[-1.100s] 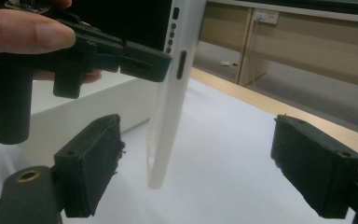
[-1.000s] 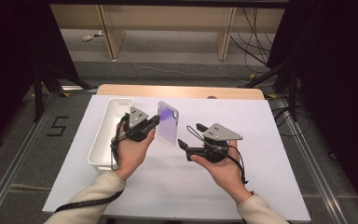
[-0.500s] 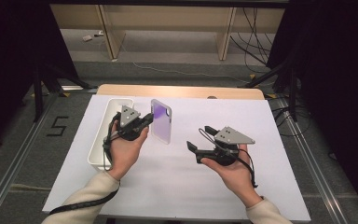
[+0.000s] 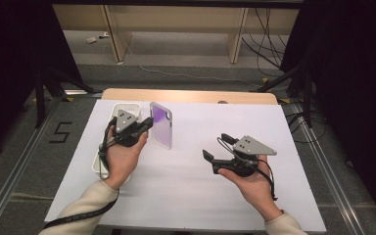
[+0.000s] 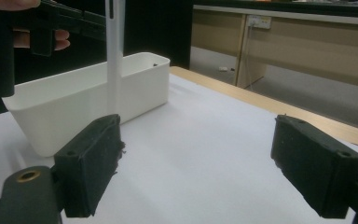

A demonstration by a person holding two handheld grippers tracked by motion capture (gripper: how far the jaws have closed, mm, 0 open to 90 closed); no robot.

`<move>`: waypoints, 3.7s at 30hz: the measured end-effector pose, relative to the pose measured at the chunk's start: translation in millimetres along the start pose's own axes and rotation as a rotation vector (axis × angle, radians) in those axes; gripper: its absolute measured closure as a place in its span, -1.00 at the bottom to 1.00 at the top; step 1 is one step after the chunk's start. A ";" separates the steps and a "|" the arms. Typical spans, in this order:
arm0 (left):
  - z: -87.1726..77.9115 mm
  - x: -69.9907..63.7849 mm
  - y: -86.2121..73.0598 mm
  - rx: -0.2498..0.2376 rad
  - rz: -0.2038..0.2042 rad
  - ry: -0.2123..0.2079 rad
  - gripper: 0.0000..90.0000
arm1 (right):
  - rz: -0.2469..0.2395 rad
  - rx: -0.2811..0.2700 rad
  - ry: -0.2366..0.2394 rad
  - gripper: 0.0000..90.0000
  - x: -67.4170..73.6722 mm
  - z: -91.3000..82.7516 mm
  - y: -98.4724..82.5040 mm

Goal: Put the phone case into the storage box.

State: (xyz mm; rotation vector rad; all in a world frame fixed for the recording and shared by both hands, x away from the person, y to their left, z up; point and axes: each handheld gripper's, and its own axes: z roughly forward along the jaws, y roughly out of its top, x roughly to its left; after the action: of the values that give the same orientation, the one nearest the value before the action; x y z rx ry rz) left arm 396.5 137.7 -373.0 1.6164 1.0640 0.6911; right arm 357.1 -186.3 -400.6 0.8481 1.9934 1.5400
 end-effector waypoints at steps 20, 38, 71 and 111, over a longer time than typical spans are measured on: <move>-16.4 19.5 4.6 -0.017 -0.036 0.043 0.97 | -0.021 -0.012 -0.019 -0.62 -4.2 -14.3 -6.9; -21.5 35.3 8.6 -0.030 -0.062 0.079 0.97 | 0.027 -0.018 -0.028 -0.62 -8.8 -39.9 -16.5; -33.2 60.3 14.5 -0.060 -0.117 0.160 0.97 | 0.036 -0.020 -0.087 -0.62 -16.0 -63.3 -28.5; -35.2 83.3 19.3 -0.075 -0.134 0.230 0.97 | 0.047 -0.024 -0.096 -0.60 -14.3 -65.8 -33.2</move>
State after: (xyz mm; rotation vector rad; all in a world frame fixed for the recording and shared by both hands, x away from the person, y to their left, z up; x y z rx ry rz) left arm 409.2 226.3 -350.0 1.4112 1.2846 0.8301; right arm 315.1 -246.5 -416.2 0.9468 1.8964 1.5165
